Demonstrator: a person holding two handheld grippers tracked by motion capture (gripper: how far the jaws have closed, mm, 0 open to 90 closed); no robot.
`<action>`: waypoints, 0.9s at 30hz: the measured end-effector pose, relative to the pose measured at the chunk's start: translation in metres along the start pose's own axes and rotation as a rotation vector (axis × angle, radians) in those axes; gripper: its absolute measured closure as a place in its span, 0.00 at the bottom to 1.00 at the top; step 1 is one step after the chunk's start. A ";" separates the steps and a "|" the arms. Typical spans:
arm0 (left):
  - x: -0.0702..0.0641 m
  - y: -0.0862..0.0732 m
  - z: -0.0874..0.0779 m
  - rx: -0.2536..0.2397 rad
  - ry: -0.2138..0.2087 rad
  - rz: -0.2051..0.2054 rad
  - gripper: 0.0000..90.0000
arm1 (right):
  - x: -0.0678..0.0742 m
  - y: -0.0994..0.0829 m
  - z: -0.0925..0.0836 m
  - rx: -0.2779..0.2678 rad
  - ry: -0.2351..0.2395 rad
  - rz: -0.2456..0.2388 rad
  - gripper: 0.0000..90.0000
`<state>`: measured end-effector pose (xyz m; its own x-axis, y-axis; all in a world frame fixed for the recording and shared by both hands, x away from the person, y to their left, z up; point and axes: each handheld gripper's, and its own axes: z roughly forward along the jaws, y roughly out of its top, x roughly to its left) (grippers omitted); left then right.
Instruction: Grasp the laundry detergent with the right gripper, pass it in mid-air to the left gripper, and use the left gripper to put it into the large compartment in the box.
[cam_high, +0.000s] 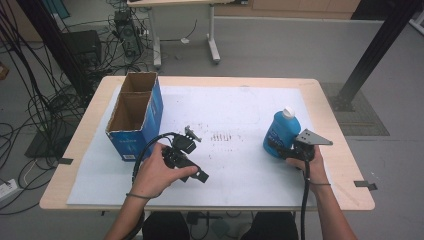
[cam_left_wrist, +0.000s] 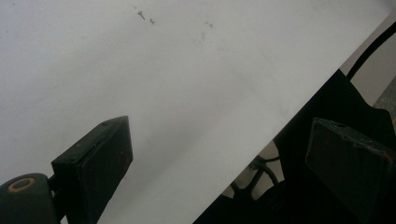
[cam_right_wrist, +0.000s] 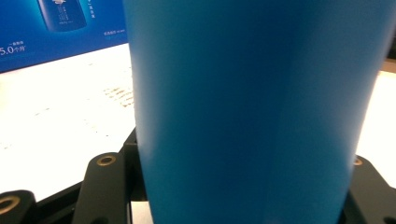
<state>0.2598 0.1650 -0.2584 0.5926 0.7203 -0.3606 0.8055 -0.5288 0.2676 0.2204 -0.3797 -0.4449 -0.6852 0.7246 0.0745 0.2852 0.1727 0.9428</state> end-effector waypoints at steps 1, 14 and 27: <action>0.000 0.000 0.000 0.000 0.000 0.000 0.08 | 0.000 0.000 0.000 0.000 0.000 0.000 0.46; 0.000 -0.001 0.000 -0.001 0.001 0.000 0.08 | 0.001 0.001 0.000 0.002 -0.003 0.001 0.45; -0.001 0.000 -0.001 -0.002 0.000 0.001 0.08 | 0.001 0.001 0.000 0.003 -0.002 0.003 0.46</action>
<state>0.2585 0.1645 -0.2575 0.5934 0.7199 -0.3601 0.8049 -0.5284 0.2701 0.2203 -0.3791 -0.4441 -0.6828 0.7266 0.0767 0.2895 0.1726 0.9415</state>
